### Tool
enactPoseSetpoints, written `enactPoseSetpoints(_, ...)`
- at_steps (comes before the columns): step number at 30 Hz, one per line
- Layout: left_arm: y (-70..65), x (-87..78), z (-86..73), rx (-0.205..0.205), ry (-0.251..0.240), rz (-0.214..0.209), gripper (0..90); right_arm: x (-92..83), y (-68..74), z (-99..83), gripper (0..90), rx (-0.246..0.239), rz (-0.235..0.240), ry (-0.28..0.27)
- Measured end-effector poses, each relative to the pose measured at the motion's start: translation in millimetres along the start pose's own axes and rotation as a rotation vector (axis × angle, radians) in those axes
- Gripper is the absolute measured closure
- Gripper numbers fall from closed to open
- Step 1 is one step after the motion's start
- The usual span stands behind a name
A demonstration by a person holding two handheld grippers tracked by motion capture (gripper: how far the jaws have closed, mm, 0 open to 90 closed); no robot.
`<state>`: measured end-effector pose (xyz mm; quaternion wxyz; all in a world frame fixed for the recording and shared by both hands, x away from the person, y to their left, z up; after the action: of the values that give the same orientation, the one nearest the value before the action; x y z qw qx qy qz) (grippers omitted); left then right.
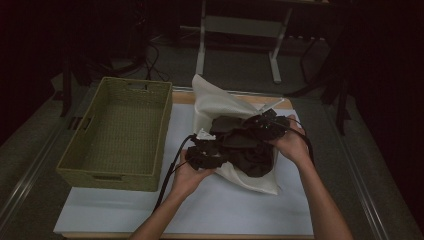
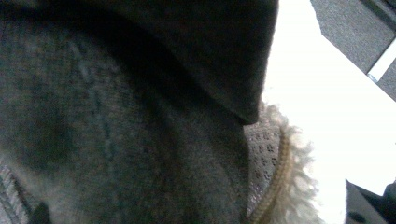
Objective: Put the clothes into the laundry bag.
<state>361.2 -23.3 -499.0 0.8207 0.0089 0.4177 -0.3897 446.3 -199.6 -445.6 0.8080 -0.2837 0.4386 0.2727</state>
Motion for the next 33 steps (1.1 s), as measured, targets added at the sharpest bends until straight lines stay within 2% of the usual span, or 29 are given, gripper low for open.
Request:
enactPoseSetpoints(3, -6.3, 8.3, -2.5, 0.019, 0.047, 0.0, 48.2, 0.6, 1.4, 1.2, 63.3, -0.002, 0.001, 0.004)
enactPoseSetpoints(6, -10.3, 20.5, -3.2, 0.014, 0.08, 0.003, 43.7, 1.1, 2.4, 1.8, 63.1, -0.01, -0.002, 0.007)
enactPoseSetpoints(8, -13.0, 29.4, -3.4, 0.01, 0.099, 0.019, 40.2, 1.4, 3.1, 1.9, 62.9, -0.008, -0.001, 0.007)
enactPoseSetpoints(9, -14.0, 34.8, -3.7, 0.013, 0.112, 0.036, 36.4, 1.6, 3.1, 1.9, 62.8, -0.009, 0.001, 0.007)
enactPoseSetpoints(12, -11.8, 50.9, -5.8, 0.027, 0.154, 0.135, 26.7, 1.5, 3.0, 1.8, 62.7, -0.006, 0.001, 0.006)
enactPoseSetpoints(14, -9.1, 58.8, -7.3, 0.019, 0.168, 0.177, 25.1, 1.5, 3.3, 1.4, 62.6, -0.009, 0.001, 0.007)
enactPoseSetpoints(16, -5.9, 63.5, -10.1, 0.033, 0.199, 0.245, 26.2, 1.6, 3.0, 0.8, 62.6, -0.01, 0.002, 0.007)
enactPoseSetpoints(17, -3.3, 64.8, -12.4, 0.042, 0.22, 0.284, 27.5, 1.8, 2.8, 0.3, 62.6, -0.012, 0.001, 0.006)
enactPoseSetpoints(19, 1.5, 63.9, -16.1, 0.053, 0.239, 0.323, 36.6, 1.8, 2.5, -1.0, 62.6, -0.02, -0.001, 0.01)
enactPoseSetpoints(21, 9.2, 58.5, -20.1, 0.048, 0.244, 0.365, 53.3, 1.8, 1.8, -2.3, 62.6, -0.026, -0.001, 0.013)
enactPoseSetpoints(23, 14.0, 52.0, -22.9, 0.018, 0.229, 0.334, 68.8, 2.3, 1.3, -3.7, 62.6, -0.025, -0.001, 0.014)
enactPoseSetpoints(25, 16.4, 43.3, -25.9, 0.007, 0.209, 0.329, 80.3, 2.8, 0.5, -4.9, 62.6, -0.026, 0.001, 0.014)
enactPoseSetpoints(29, 16.0, 19.4, -35.3, -0.007, 0.135, 0.317, 84.2, 3.0, -0.2, -6.8, 63.0, -0.029, -0.002, 0.016)
enactPoseSetpoints(33, 14.9, -0.2, -49.9, -0.009, 0.103, 0.291, 84.4, 3.4, -0.6, -7.5, 63.3, -0.031, -0.007, 0.023)
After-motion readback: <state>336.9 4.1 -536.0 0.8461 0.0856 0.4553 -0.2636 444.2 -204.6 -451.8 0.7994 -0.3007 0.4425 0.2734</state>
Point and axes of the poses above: each handheld gripper's, and its own axes: x roughly forward along the jaws, z roughly out of its top, y roughly to its left, the point moved 6 cm from there along x, roughly forward along the jaws, and after that the axes turned 6 degrees about y, right-handed, at the moved point
